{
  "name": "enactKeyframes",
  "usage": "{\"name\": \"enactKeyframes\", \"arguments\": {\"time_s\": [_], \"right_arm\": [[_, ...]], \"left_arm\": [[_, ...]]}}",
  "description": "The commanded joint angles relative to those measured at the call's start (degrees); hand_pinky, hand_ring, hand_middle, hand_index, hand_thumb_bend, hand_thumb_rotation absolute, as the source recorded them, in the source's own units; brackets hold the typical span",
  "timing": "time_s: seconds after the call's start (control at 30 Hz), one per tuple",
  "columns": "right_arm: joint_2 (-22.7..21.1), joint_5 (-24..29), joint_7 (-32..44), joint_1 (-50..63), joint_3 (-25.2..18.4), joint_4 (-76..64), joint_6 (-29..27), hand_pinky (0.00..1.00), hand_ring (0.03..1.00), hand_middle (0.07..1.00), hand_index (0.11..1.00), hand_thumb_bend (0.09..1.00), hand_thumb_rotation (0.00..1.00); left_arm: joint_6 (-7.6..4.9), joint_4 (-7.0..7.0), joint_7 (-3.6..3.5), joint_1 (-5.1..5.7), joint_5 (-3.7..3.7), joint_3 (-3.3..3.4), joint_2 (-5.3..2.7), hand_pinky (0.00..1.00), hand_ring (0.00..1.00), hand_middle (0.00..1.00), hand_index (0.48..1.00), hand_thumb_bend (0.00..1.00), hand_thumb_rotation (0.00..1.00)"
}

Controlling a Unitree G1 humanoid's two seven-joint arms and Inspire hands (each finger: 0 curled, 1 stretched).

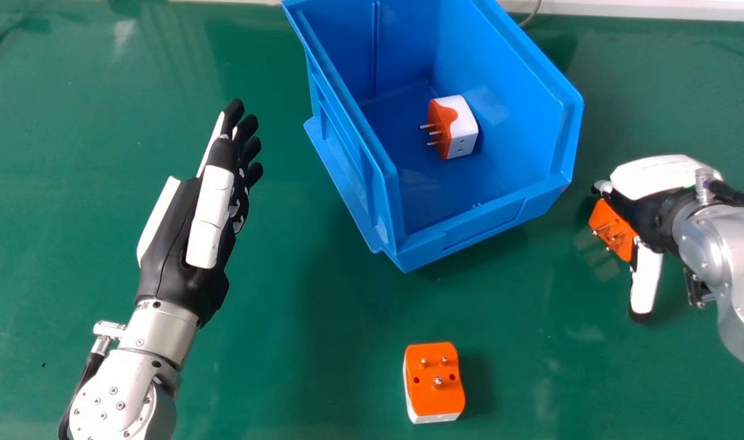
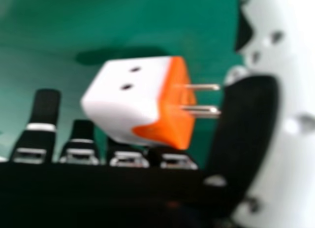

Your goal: Pick all objects and put in blue box

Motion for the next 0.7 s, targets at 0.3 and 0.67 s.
{"name": "enactKeyframes", "arguments": {"time_s": [0.3, 0.67], "right_arm": [[-5.2, 0.5, -6.7, 1.9, 2.8, 0.0, -2.6, 0.73, 0.923, 0.984, 0.918, 0.865, 0.02], [-7.3, 4.2, -23.1, 6.9, 1.5, -0.5, -9.2, 0.71, 0.893, 0.964, 0.900, 0.799, 0.01]], "left_arm": [[0.02, -2.07, 0.10, 0.65, -0.54, 0.19, 0.09, 1.00, 1.00, 1.00, 1.000, 0.85, 0.98], [-0.41, -1.90, 0.22, 1.18, -0.64, 0.46, -0.10, 1.00, 1.00, 1.00, 1.000, 0.86, 0.98]]}}
